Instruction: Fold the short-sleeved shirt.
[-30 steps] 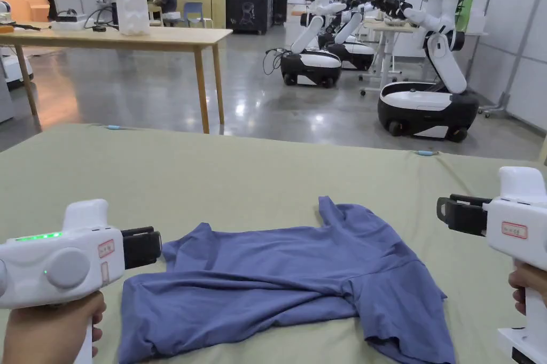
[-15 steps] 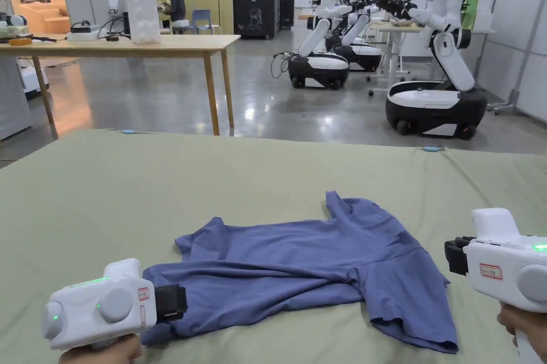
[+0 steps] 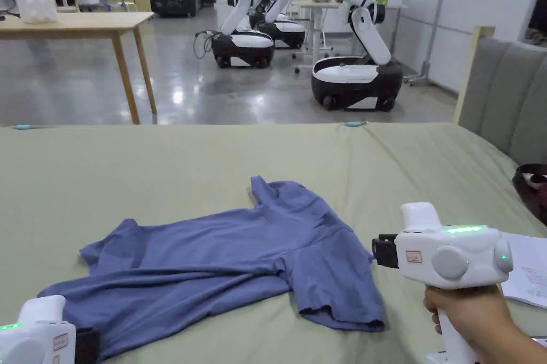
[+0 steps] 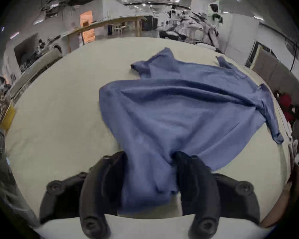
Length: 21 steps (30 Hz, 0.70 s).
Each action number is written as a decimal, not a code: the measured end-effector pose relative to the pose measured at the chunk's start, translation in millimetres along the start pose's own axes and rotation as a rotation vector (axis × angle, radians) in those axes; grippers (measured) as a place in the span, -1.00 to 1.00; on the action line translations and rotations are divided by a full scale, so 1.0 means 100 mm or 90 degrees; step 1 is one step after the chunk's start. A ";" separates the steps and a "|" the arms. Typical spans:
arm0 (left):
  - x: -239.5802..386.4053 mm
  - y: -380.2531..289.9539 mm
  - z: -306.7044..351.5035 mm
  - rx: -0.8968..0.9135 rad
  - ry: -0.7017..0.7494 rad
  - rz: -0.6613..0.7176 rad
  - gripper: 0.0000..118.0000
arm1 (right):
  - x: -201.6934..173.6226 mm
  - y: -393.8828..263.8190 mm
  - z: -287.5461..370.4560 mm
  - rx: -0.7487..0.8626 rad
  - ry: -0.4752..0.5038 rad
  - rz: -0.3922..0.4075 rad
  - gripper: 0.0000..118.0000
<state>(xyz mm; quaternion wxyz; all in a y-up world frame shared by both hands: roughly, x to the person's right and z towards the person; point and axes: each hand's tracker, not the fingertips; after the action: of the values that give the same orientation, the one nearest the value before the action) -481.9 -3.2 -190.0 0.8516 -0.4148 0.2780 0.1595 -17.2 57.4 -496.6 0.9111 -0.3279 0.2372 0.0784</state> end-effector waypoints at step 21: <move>0.05 0.20 -0.08 -0.021 -0.033 -0.015 -0.88 | -0.25 0.05 -1.15 -0.080 0.075 0.103 -0.66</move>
<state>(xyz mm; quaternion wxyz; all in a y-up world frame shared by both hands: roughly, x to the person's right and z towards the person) -490.5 2.5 -209.5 0.8534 -0.4275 0.2487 0.1647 -84.5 -10.9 -564.4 0.8638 -0.3682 0.3108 0.1470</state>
